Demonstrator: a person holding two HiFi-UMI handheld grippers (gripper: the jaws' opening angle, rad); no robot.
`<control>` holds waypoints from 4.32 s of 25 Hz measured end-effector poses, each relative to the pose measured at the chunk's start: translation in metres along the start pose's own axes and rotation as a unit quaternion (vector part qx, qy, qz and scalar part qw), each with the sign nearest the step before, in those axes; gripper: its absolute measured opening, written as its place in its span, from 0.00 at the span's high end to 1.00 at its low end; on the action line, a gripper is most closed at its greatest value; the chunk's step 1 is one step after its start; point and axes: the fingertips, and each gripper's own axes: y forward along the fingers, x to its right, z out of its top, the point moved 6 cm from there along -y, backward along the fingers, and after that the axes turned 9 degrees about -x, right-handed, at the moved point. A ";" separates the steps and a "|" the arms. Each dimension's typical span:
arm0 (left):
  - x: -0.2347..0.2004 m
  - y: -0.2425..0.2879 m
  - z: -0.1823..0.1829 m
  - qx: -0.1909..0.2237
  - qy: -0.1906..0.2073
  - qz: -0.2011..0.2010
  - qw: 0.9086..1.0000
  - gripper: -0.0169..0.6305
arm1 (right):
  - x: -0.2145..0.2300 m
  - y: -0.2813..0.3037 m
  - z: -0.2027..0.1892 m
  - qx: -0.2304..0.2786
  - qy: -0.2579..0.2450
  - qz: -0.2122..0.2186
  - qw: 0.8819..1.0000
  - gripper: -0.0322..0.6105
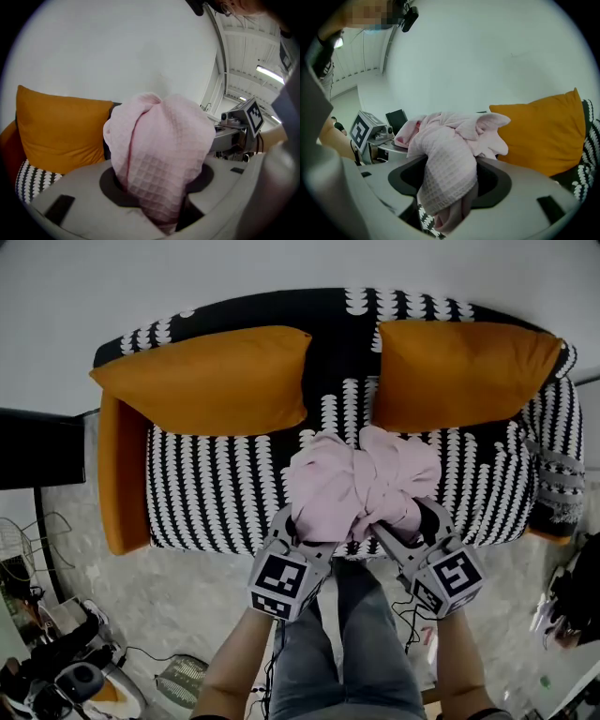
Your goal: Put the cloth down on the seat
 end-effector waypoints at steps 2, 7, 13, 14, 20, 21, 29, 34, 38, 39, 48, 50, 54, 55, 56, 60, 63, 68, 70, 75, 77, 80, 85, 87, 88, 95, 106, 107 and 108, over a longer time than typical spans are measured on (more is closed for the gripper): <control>-0.003 0.009 -0.012 -0.016 0.002 0.002 1.000 0.59 | 0.005 0.010 -0.013 -0.006 0.008 0.000 1.000 0.48; -0.014 0.034 -0.039 -0.037 0.000 0.002 0.999 0.59 | 0.016 0.034 -0.040 -0.019 0.021 -0.001 1.000 0.48; -0.034 0.070 -0.088 -0.062 -0.014 0.002 0.998 0.59 | 0.029 0.076 -0.091 -0.040 0.045 0.000 0.998 0.48; -0.035 0.073 -0.091 -0.063 -0.015 0.003 0.998 0.59 | 0.031 0.078 -0.094 -0.042 0.047 0.000 0.998 0.48; -0.042 0.068 -0.092 -0.065 -0.016 0.006 0.998 0.59 | 0.025 0.083 -0.090 -0.050 0.049 -0.010 0.998 0.48; -0.043 0.066 -0.093 -0.065 -0.016 0.006 0.998 0.59 | 0.021 0.084 -0.090 -0.051 0.048 -0.013 0.997 0.48; -0.059 0.095 -0.115 -0.084 -0.014 0.003 0.996 0.59 | 0.037 0.109 -0.111 -0.074 0.052 -0.023 0.996 0.48; -0.070 0.115 -0.140 -0.110 -0.003 0.000 0.994 0.59 | 0.045 0.130 -0.138 -0.100 0.064 -0.023 0.993 0.48; -0.074 0.109 -0.149 -0.118 -0.008 0.001 0.993 0.59 | 0.034 0.135 -0.142 -0.110 0.067 -0.028 0.991 0.48; -0.075 0.110 -0.152 -0.121 -0.009 0.002 0.993 0.59 | 0.035 0.137 -0.145 -0.112 0.068 -0.028 0.991 0.48; -0.055 0.118 -0.137 -0.142 -0.008 0.001 0.990 0.58 | 0.049 0.116 -0.141 -0.136 0.060 -0.033 0.988 0.48; -0.053 0.112 -0.133 -0.143 -0.008 -0.002 0.990 0.58 | 0.046 0.111 -0.138 -0.137 0.056 -0.034 0.988 0.48; -0.063 0.127 -0.154 -0.154 -0.016 -0.004 0.988 0.56 | 0.055 0.126 -0.158 -0.146 0.068 -0.021 0.987 0.48; -0.066 0.132 -0.159 -0.156 -0.020 -0.003 0.988 0.55 | 0.060 0.130 -0.164 -0.147 0.071 -0.019 0.986 0.48; -0.069 0.135 -0.162 -0.156 -0.023 -0.002 0.988 0.54 | 0.063 0.132 -0.167 -0.147 0.073 -0.018 0.986 0.48; -0.075 0.130 -0.162 -0.145 -0.023 0.013 0.989 0.53 | 0.070 0.126 -0.164 -0.134 0.079 -0.023 0.988 0.49; -0.079 0.120 -0.162 -0.140 -0.029 0.017 0.990 0.53 | 0.072 0.119 -0.158 -0.117 0.098 -0.028 0.988 0.58; -0.075 0.102 -0.164 -0.132 -0.039 0.019 0.990 0.53 | 0.063 0.109 -0.150 -0.099 0.107 -0.023 0.989 0.69; -0.071 0.096 -0.160 -0.129 -0.028 0.024 0.991 0.53 | 0.059 0.106 -0.144 -0.091 0.103 -0.023 0.990 0.76; -0.062 0.074 -0.153 -0.121 -0.023 0.028 0.992 0.57 | 0.044 0.095 -0.133 -0.080 0.106 -0.016 0.991 0.84; -0.058 0.062 -0.148 -0.115 -0.024 0.027 0.993 0.58 | 0.036 0.089 -0.127 -0.077 0.104 -0.013 0.992 0.84; -0.055 0.048 -0.134 -0.102 -0.017 0.035 0.994 0.63 | 0.026 0.081 -0.114 -0.069 0.098 -0.011 0.993 0.84; -0.051 0.036 -0.113 -0.087 -0.005 0.051 0.995 0.75 | 0.019 0.070 -0.095 -0.058 0.091 -0.021 0.994 0.90; -0.046 0.028 -0.103 -0.080 -0.002 0.051 0.996 0.79 | 0.014 0.062 -0.086 -0.054 0.090 -0.024 0.994 0.93; -0.043 0.022 -0.097 -0.076 -0.001 0.051 0.996 0.80 | 0.010 0.057 -0.081 -0.052 0.090 -0.025 0.994 0.94; -0.034 -0.022 -0.038 -0.035 -0.010 0.054 0.998 0.92 | -0.014 0.023 -0.026 -0.020 0.070 -0.035 0.997 0.95; -0.012 -0.085 0.041 0.026 0.038 0.025 0.999 0.93 | -0.064 -0.027 0.059 0.048 0.041 -0.029 0.998 0.96; -0.008 -0.090 0.048 0.031 0.046 0.022 0.998 0.93 | -0.068 -0.031 0.066 0.053 0.038 -0.030 0.997 0.96; -0.005 -0.095 0.054 0.037 0.054 0.019 0.998 0.93 | -0.072 -0.035 0.072 0.058 0.035 -0.031 0.997 0.96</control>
